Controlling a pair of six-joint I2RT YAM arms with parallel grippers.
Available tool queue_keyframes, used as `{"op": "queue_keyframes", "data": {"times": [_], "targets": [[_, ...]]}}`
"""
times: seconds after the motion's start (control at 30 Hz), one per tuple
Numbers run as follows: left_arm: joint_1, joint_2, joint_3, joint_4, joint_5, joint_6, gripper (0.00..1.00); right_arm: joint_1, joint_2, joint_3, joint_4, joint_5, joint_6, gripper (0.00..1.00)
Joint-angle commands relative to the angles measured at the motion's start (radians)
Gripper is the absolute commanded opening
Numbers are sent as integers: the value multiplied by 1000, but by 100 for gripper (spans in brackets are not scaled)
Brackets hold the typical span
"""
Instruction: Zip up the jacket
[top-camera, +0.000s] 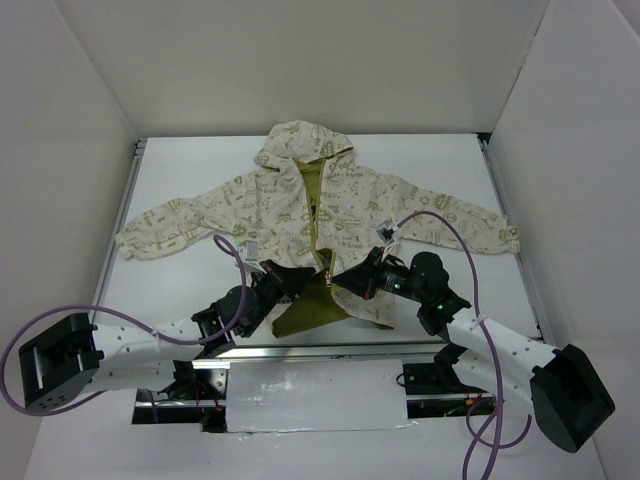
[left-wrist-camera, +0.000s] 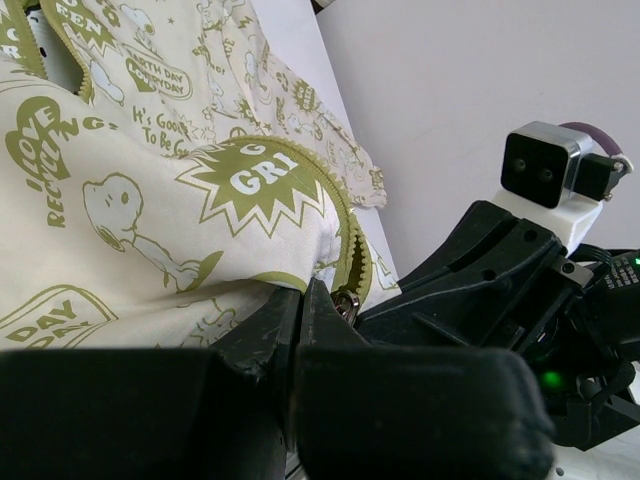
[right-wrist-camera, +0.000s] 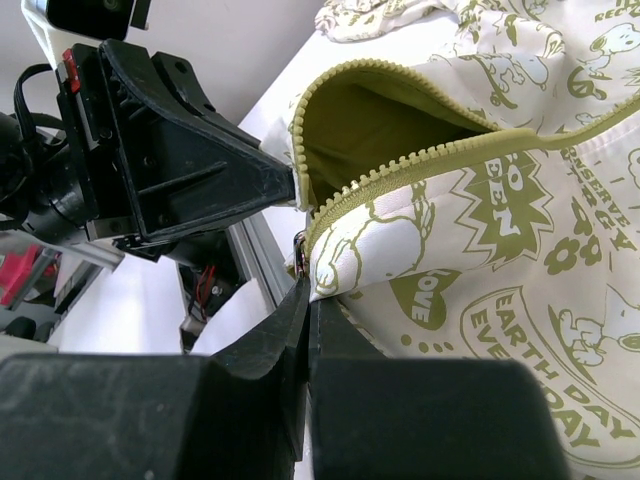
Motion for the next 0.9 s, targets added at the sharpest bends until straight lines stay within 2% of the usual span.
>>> {"op": "queue_keyframes", "data": {"times": [0.0, 0.87], "targets": [[2, 2, 20, 49, 2, 18, 0, 6, -16, 27, 22, -4, -21, 0], [2, 15, 9, 58, 20, 12, 0, 6, 31, 73, 31, 2, -37, 0]]}}
